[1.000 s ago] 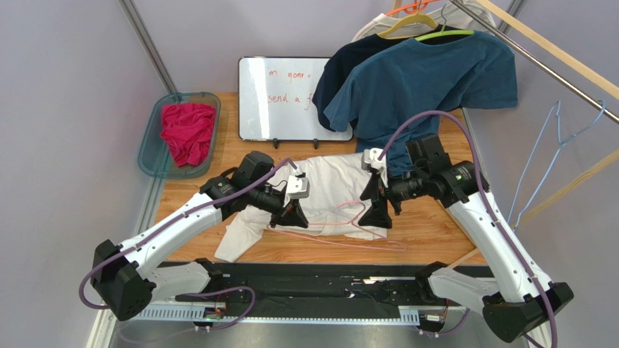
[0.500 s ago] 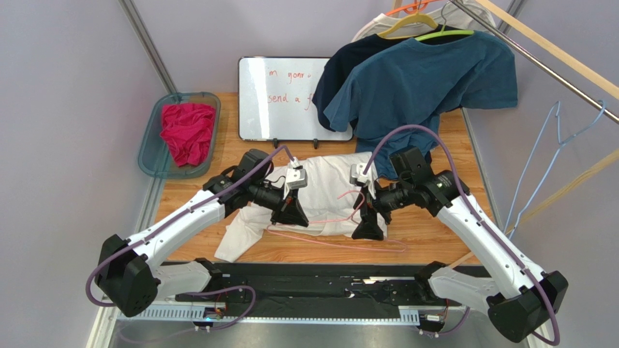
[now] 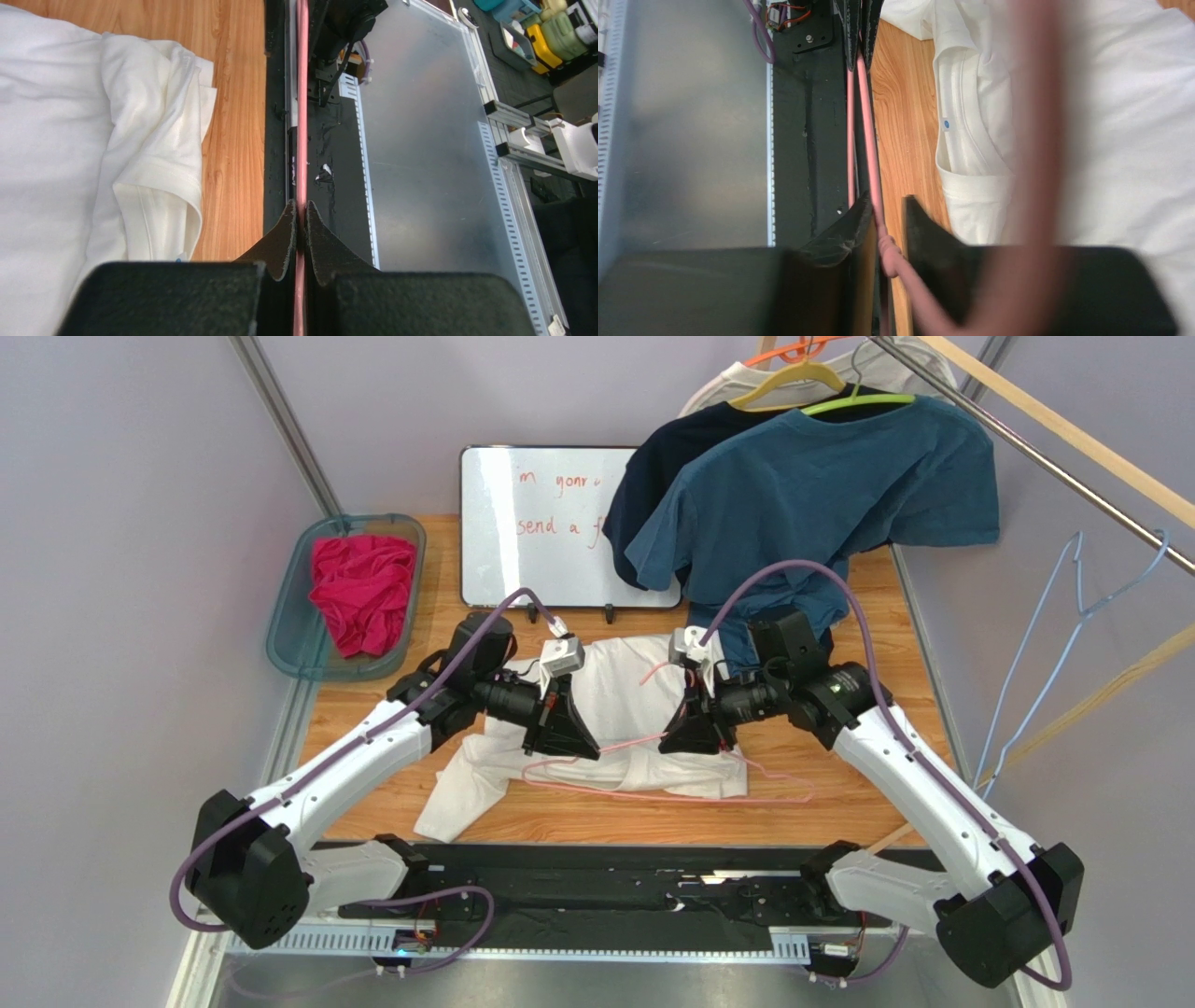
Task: Place the t-shirt on the hanger
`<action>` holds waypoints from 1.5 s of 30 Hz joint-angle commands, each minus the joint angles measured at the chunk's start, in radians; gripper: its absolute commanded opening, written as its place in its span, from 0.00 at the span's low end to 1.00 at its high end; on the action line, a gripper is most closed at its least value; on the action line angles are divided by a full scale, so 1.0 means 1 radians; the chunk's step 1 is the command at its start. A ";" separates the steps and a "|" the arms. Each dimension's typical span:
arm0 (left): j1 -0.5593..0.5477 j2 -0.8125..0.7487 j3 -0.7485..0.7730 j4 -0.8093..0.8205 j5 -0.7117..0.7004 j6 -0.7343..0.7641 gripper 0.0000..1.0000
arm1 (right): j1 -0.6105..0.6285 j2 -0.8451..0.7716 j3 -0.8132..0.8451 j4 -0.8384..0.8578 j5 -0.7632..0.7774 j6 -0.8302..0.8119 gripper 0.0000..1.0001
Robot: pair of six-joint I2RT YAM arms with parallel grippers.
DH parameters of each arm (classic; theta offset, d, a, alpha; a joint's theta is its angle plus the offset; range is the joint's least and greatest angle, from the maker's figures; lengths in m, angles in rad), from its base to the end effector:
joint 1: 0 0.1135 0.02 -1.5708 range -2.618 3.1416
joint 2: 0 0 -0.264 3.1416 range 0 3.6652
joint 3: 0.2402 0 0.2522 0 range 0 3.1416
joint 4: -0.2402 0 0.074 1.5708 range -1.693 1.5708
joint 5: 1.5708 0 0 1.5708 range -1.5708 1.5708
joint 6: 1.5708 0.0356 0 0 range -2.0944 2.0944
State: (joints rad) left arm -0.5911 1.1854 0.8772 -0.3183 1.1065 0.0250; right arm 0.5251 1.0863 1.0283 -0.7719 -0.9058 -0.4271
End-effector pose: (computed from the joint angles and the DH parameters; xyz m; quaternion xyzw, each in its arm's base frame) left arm 0.1859 -0.1631 0.2883 0.4575 0.6496 -0.5574 0.2409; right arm 0.1675 0.1294 0.3220 -0.5249 0.6724 0.4233 0.3052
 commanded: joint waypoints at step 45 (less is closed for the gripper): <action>0.228 0.318 0.082 -0.561 -0.312 1.164 0.39 | 0.006 0.334 0.148 -0.038 0.087 -0.185 0.00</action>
State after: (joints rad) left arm -0.3523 1.4956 0.9287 -0.8722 0.7494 1.1313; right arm 0.5270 1.4147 1.1404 -0.8803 -0.7689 -0.6525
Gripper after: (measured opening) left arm 0.503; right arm 0.028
